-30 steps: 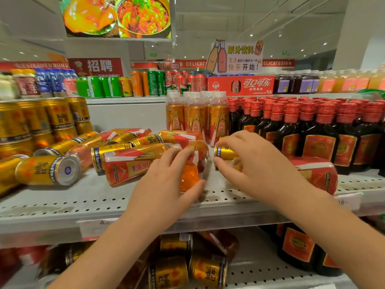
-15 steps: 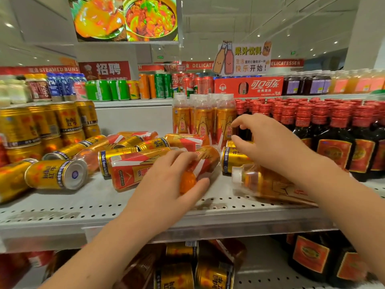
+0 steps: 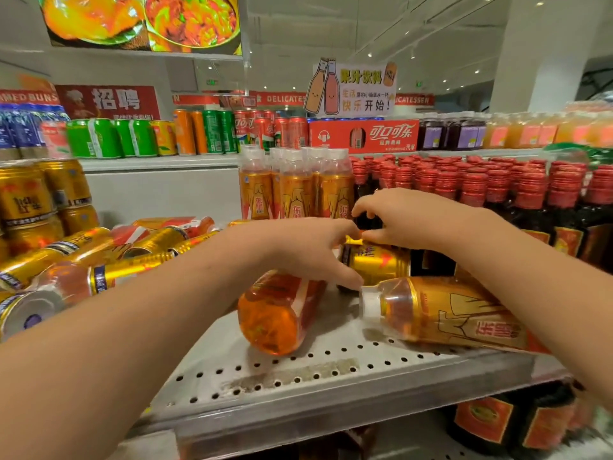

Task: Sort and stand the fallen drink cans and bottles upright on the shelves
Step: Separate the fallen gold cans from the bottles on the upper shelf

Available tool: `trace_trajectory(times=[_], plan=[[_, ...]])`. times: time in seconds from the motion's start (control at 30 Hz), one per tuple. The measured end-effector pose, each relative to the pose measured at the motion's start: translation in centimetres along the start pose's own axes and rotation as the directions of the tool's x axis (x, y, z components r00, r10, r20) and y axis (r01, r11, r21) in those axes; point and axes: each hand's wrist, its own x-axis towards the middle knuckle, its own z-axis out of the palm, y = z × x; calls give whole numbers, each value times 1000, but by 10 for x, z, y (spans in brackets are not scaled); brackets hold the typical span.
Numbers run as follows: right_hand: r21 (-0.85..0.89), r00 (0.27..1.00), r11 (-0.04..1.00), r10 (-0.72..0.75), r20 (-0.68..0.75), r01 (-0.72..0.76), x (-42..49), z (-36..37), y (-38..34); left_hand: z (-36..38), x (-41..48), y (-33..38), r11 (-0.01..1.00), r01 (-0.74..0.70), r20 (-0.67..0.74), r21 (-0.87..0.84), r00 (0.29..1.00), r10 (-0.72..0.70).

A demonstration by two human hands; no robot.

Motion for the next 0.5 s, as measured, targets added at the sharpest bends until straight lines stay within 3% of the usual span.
trace_trajectory(times=[0.1,0.23,0.5], plan=[[34,1000,999,14,25,-15,3,7,5,3,11,-3,999,-38,35,1,999,38],[58,998,998,33,45,-35,7,5,8,5,16,-2,996,-81,-18,44,997,81],[275,994,957,68,90,-90,16,3,14,-21,-37,-23,990,-129,-296,-56,949,107]])
